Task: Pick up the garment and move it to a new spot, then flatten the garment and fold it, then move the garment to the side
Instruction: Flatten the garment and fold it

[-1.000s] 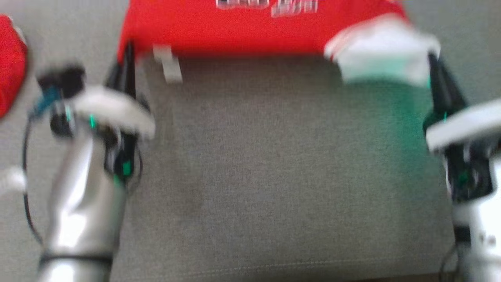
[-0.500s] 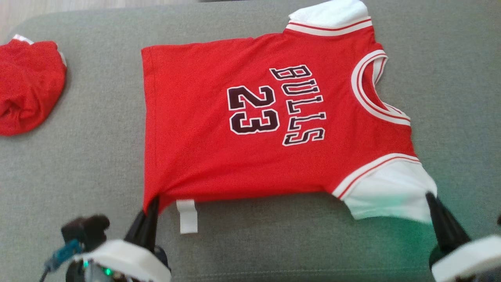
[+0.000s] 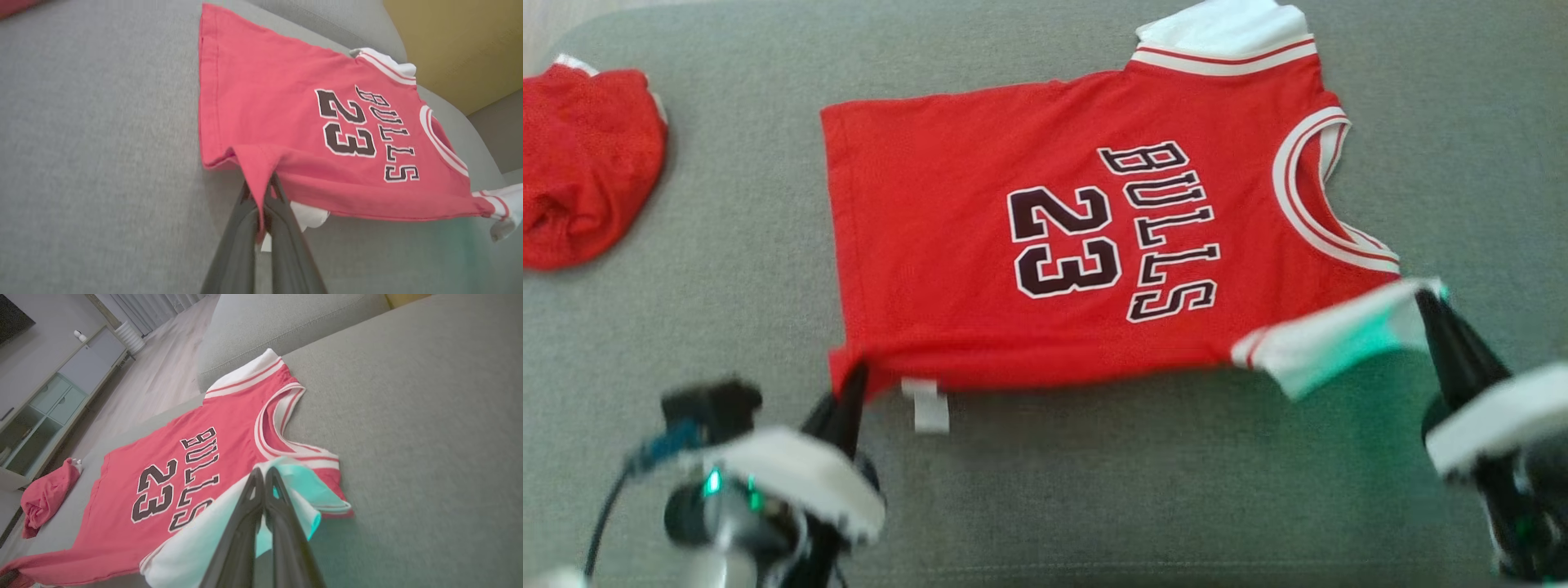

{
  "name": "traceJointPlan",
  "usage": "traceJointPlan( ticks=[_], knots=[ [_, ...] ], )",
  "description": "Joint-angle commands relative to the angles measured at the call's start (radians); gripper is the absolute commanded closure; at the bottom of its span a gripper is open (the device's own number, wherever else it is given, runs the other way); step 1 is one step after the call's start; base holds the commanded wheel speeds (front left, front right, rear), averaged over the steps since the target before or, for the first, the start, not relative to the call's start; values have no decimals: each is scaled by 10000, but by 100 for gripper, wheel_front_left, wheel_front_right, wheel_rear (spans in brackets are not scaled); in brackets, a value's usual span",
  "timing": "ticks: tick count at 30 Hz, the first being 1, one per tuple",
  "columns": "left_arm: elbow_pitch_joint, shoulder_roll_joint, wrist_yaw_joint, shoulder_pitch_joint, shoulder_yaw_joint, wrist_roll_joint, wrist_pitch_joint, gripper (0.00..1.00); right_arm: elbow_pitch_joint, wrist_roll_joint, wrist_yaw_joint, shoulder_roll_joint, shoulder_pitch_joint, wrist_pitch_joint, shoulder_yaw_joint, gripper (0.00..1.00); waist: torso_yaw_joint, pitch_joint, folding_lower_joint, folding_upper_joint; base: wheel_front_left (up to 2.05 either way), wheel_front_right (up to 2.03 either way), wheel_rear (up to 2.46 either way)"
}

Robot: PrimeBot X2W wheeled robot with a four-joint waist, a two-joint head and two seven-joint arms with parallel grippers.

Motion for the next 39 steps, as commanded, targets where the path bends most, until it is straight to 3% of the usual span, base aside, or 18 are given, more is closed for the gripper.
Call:
traceJointPlan(
  ticks=[1, 12, 13, 14, 15, 16, 17, 24, 32, 39],
  knots=[
    [-173, 35, 90, -649, 359, 16, 108, 100, -180, -89, 77, -135, -533, 151, 179, 100, 61, 42, 0, -1, 0, 0, 0],
    [2639, -173, 236, -3639, 280, -20, 1014, 100, 2637, -1267, 77, -690, -3903, 717, 598, 100, 377, 688, 0, -1, 0, 0, 0],
    [2859, -201, 243, -3818, 293, -20, 994, 100, 2852, -1318, 77, -727, -4082, 704, 682, 94, 389, 709, 0, -1, 0, 0, 0],
    [3050, -240, 226, -3975, 306, -51, 970, 93, 3022, -1386, 77, -794, -4242, 628, 773, 34, 398, 729, 0, -1, 0, 0, 0],
    [3215, -281, 198, -4112, 328, -107, 954, 70, 3185, -1386, 77, -808, -4383, 500, 787, 0, 409, 742, 0, -1, 0, 0, 0],
    [3356, -297, 156, -4236, 341, -144, 933, 42, 3323, -1315, 77, -782, -4502, 355, 780, 0, 421, 744, 0, -1, 0, 0, 0],
    [3468, -290, 127, -4346, 368, -154, 878, 0, 3440, -1281, 77, -763, -4586, 194, 736, 0, 428, 733, 0, -1, 0, 0, 0],
    [3195, -103, -88, -4168, 542, -194, 318, 0, 3185, -1337, 77, -1257, -3991, -486, 969, 0, 239, 510, 0, -1, 0, 0, 0],
    [2044, 318, -107, -2569, 474, -396, 792, 0, 2190, -1513, 77, -2542, -2354, 705, 1653, 0, 25, 910, 0, -1, 0, 0, 0],
    [2066, 488, -88, -2438, 502, -476, 1011, 0, 2347, -1458, 77, -2573, -2482, 1027, 1494, 0, 117, 1239, 0, -1, 0, 0, 0]
  ],
)
